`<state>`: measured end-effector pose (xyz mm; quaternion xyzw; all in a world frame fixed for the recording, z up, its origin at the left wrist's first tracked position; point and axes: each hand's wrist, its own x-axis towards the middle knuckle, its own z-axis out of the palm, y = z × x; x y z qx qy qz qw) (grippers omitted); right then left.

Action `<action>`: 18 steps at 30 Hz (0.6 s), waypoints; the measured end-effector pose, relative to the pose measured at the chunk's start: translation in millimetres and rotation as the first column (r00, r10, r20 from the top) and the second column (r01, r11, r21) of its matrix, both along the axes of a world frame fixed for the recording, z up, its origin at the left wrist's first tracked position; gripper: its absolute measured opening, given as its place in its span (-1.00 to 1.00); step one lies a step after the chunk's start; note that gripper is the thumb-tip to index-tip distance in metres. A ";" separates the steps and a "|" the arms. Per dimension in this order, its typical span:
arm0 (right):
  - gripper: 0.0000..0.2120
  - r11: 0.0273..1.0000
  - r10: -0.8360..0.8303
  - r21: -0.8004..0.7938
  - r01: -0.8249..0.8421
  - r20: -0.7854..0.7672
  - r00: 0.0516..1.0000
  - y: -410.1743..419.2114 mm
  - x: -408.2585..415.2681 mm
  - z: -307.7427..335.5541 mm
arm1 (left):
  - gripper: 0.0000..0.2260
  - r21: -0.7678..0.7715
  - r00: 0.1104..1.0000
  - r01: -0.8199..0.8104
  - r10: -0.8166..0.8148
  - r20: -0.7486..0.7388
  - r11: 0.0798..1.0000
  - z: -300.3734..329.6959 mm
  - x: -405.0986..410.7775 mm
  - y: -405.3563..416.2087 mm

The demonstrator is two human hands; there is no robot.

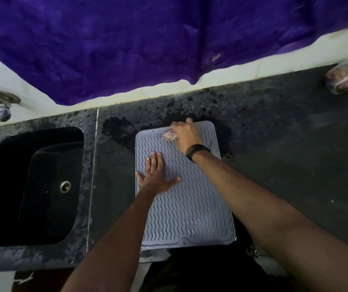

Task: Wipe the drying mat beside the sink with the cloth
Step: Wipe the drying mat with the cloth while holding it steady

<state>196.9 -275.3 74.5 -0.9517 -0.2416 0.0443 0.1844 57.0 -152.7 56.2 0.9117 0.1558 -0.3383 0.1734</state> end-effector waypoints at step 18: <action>-0.59 0.982 -0.152 -0.117 0.151 -0.001 0.988 -79.1 -2.0 -2.4 | 0.08 0.016 1.000 0.005 -0.005 0.000 1.000 -7.6 -0.2 3.7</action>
